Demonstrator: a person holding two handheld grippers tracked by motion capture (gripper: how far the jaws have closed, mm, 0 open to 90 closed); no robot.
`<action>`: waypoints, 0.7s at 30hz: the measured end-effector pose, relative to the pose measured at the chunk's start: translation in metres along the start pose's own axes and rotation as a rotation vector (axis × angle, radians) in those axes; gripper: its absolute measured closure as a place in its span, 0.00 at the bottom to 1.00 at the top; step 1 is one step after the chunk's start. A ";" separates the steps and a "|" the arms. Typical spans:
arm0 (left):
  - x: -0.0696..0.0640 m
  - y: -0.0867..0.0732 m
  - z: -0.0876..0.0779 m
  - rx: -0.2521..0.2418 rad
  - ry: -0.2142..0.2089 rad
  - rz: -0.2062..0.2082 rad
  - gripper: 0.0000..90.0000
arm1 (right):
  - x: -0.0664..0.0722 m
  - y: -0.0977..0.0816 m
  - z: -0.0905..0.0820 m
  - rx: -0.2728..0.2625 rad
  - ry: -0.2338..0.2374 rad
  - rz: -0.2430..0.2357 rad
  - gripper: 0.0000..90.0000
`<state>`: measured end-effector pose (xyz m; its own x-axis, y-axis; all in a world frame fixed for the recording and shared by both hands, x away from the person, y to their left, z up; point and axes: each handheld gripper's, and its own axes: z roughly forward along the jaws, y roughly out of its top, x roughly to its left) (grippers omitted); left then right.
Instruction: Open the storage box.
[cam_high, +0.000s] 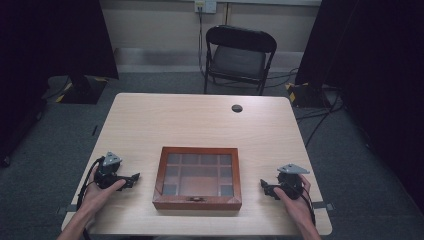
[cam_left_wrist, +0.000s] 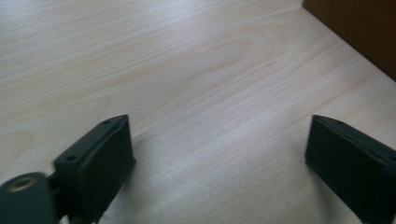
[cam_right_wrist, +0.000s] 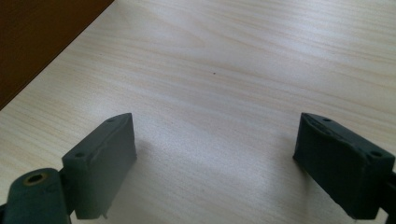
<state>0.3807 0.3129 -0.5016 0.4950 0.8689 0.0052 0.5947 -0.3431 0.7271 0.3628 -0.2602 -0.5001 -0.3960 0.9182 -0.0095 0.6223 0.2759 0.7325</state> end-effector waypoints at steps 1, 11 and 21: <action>-0.001 0.000 -0.001 -0.004 0.001 -0.005 0.13 | 0.000 0.000 0.000 0.000 0.000 0.000 0.13; -0.004 0.006 -0.005 0.047 -0.048 -0.024 0.21 | 0.000 0.000 0.000 0.000 0.000 0.000 0.13; -0.016 0.022 -0.019 0.010 -0.137 -0.054 0.23 | 0.000 0.000 0.000 0.000 0.000 -0.001 0.13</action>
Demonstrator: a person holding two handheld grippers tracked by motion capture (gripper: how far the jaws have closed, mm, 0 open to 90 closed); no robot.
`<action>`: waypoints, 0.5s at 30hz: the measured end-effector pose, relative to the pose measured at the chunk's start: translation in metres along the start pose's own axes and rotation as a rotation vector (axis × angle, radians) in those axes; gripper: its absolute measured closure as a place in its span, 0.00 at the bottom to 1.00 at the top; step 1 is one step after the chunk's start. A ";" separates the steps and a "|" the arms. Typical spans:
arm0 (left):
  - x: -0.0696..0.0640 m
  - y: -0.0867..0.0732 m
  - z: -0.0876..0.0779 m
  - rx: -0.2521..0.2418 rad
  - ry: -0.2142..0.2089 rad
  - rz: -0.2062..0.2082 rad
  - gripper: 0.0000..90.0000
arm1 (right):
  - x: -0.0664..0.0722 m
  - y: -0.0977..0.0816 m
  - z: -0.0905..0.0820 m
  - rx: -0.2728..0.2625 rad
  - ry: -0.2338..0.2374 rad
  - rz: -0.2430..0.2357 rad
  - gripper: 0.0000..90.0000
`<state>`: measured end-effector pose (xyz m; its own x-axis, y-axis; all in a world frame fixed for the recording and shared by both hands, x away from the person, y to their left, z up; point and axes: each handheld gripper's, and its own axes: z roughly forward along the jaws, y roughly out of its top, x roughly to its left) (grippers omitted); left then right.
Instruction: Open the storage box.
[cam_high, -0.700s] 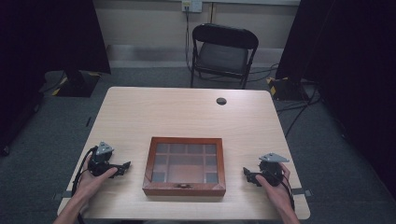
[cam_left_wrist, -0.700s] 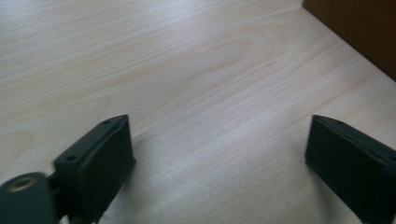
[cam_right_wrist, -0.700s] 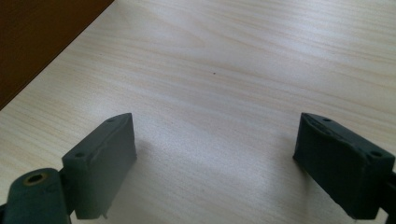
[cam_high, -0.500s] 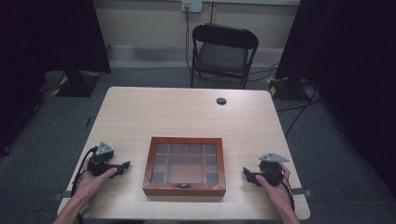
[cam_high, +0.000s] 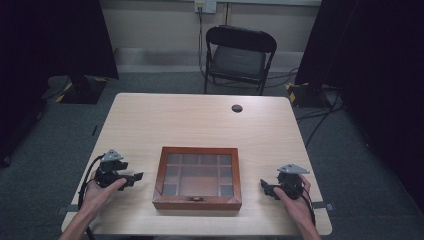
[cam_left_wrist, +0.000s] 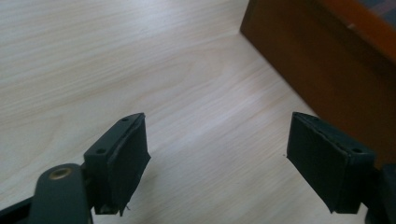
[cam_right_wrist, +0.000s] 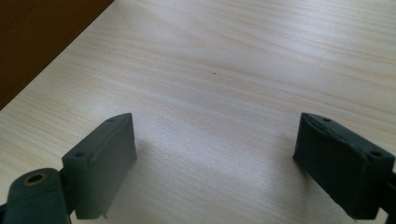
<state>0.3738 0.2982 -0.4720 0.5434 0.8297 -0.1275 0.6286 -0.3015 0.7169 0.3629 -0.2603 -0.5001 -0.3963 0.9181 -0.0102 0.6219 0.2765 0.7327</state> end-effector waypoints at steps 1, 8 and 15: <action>-0.002 0.001 -0.001 -0.001 -0.003 -0.004 0.24 | 0.000 0.000 0.000 0.001 0.000 0.000 0.13; -0.013 0.010 -0.013 -0.106 -0.063 -0.029 0.28 | 0.000 0.000 0.000 0.000 0.000 0.000 0.13; -0.026 0.019 -0.020 -0.173 -0.128 0.001 0.33 | 0.000 0.000 0.000 0.001 0.000 0.001 0.13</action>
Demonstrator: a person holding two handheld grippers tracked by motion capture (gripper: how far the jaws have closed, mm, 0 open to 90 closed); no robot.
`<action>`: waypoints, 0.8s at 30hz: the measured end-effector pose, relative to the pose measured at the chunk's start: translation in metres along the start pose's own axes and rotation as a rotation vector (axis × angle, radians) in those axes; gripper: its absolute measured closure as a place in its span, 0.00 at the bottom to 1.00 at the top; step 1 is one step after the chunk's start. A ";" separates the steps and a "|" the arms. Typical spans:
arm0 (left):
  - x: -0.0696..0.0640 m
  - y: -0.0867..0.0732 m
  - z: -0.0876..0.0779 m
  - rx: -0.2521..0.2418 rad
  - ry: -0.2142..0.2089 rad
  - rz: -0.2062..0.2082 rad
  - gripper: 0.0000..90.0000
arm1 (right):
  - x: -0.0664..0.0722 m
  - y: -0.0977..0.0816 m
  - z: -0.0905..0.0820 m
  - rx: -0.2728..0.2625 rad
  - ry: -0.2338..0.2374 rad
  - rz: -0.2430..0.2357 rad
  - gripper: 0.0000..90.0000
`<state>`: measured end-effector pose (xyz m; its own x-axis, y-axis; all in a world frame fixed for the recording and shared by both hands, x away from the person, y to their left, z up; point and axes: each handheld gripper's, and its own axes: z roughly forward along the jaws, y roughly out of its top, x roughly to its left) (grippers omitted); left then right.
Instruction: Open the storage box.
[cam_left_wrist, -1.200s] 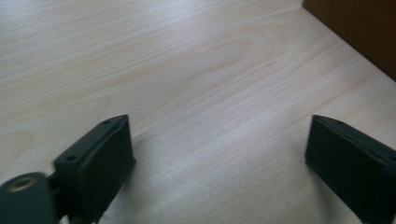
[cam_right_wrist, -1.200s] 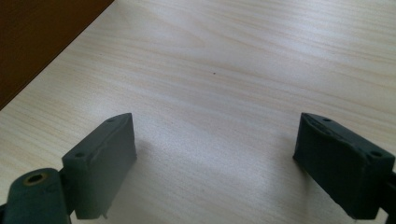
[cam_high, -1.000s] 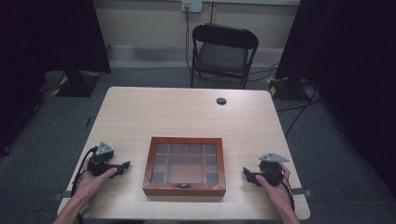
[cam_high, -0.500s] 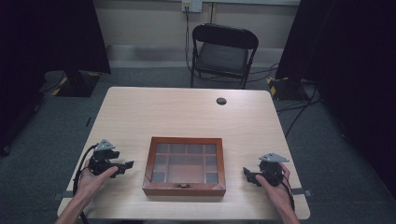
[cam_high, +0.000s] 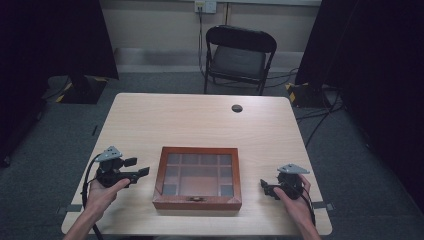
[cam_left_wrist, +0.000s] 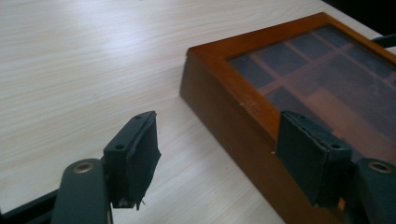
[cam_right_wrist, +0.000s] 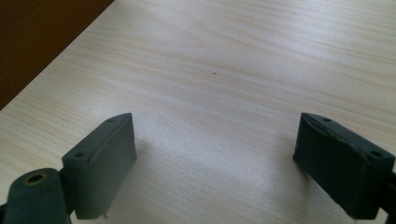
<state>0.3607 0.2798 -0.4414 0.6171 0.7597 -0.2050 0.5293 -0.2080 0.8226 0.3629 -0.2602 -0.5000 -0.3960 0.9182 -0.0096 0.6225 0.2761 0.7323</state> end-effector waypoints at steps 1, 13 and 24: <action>-0.002 0.001 0.001 0.002 -0.006 0.004 0.34 | 0.000 0.000 0.000 0.000 0.000 0.000 0.13; -0.024 0.018 0.007 -0.012 -0.111 0.036 0.40 | 0.000 0.000 0.000 0.000 0.000 0.000 0.13; -0.052 0.037 0.026 0.028 -0.135 0.125 0.41 | 0.000 0.000 0.000 0.000 0.000 0.000 0.13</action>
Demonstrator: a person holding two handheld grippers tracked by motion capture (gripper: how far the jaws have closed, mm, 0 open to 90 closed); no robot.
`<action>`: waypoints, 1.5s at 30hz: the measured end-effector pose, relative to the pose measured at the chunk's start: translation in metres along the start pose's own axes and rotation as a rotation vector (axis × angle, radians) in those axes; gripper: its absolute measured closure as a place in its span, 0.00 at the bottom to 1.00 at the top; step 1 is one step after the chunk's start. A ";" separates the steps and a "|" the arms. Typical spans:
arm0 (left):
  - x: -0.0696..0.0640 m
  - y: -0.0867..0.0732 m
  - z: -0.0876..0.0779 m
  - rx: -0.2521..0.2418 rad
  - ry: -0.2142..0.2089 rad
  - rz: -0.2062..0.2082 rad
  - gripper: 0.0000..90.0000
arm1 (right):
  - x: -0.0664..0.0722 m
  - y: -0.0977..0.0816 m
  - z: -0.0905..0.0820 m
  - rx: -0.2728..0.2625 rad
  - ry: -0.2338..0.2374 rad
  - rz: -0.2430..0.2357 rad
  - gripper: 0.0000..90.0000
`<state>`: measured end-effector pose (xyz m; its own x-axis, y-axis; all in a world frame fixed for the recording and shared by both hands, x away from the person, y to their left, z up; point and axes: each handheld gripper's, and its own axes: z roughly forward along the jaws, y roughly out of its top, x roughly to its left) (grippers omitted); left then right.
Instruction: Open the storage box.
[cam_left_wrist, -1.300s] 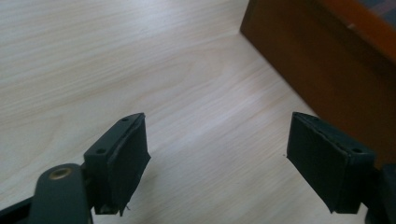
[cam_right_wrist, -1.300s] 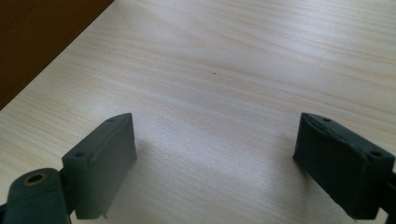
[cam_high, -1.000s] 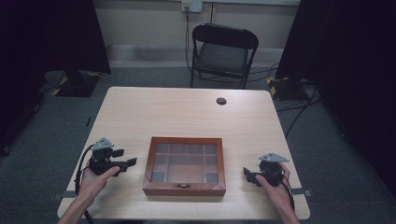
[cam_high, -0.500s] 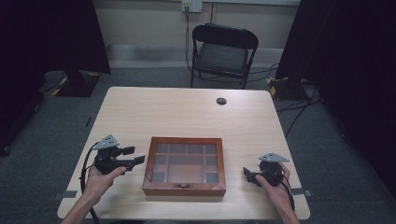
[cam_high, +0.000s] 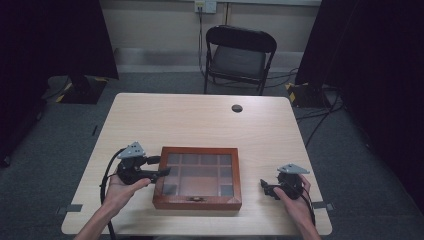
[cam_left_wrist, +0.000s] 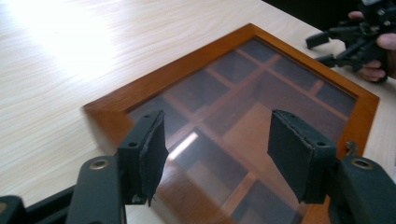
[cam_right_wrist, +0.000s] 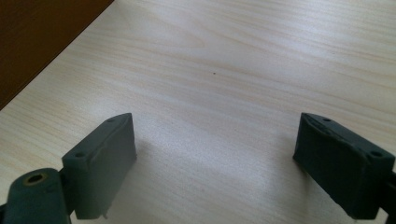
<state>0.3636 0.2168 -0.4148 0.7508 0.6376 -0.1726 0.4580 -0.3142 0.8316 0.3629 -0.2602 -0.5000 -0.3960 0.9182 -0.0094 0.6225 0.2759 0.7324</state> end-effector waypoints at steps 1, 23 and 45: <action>-0.002 0.001 0.002 0.001 -0.016 0.003 0.42 | 0.000 0.000 0.000 0.000 0.000 0.000 0.13; -0.046 0.015 0.038 0.062 -0.167 0.130 0.51 | 0.000 0.000 0.000 0.000 0.000 0.000 0.13; -0.074 -0.005 0.053 0.150 -0.301 0.215 0.74 | 0.000 0.000 0.000 0.000 0.000 0.000 0.13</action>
<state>0.3312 0.1341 -0.4344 0.9326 0.3190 -0.1685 0.3232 -0.5312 0.7832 0.3629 -0.2602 -0.5000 -0.3960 0.9182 -0.0097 0.6224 0.2762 0.7324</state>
